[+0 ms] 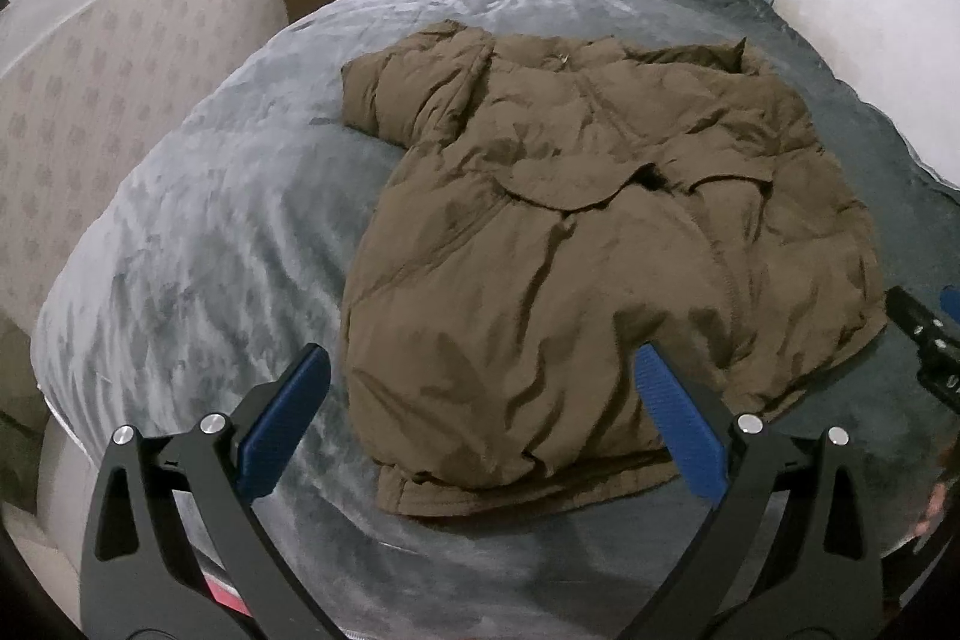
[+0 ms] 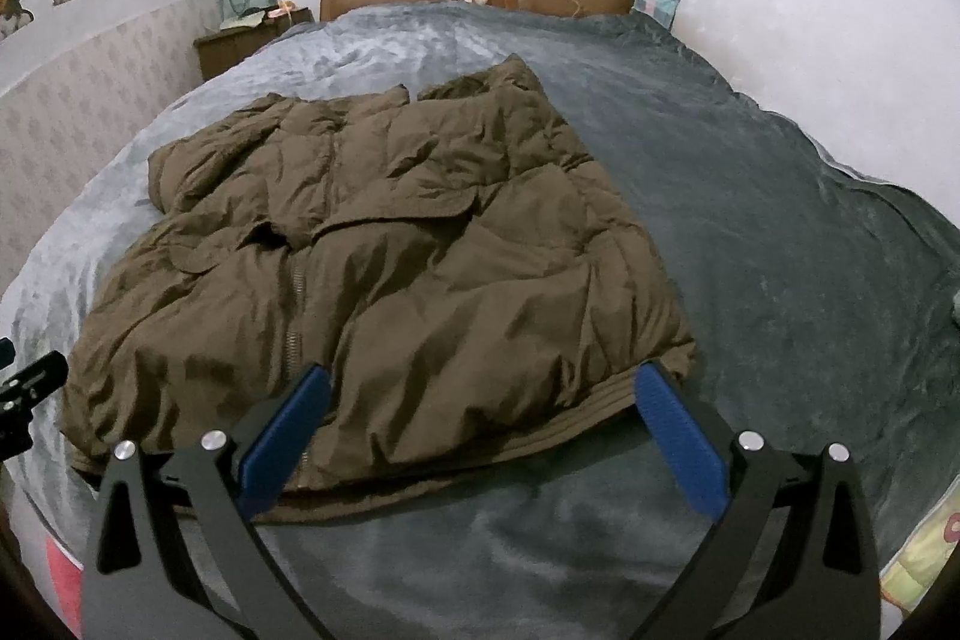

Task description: Fold large clothes

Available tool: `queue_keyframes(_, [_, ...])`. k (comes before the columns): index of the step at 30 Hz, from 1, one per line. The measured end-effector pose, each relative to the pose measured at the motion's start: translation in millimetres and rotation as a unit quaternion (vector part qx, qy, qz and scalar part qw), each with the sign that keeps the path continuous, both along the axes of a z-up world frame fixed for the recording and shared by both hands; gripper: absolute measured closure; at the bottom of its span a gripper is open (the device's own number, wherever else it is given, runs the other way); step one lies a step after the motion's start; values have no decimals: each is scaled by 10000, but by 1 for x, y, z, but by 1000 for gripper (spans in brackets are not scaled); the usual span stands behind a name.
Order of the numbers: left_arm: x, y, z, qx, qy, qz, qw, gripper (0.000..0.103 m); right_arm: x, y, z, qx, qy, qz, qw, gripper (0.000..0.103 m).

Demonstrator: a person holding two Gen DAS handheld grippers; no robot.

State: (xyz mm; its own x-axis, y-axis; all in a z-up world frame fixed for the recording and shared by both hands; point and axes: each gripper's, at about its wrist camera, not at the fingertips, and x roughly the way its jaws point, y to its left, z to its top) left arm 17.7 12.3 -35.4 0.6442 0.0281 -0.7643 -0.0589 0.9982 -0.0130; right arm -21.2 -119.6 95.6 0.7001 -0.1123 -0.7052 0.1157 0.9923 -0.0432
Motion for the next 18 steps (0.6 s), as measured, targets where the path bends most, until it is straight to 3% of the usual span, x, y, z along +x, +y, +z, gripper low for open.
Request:
queue_keyframes(8, [13, 8, -22, 9, 31, 135, 9999, 3, 16, -19, -15, -247, -240, 101, 9994, 2])
queue_keyframes(13, [13, 18, -36, 359, 86, 285, 9989, 3, 33, -53, -21, -552, -341, 2, 9979, 2])
queue_keyframes(18, [19, 24, -52, 261, 114, 403, 9988, 4, 57, -95, -38, -525, -49, -96, 9986, 2])
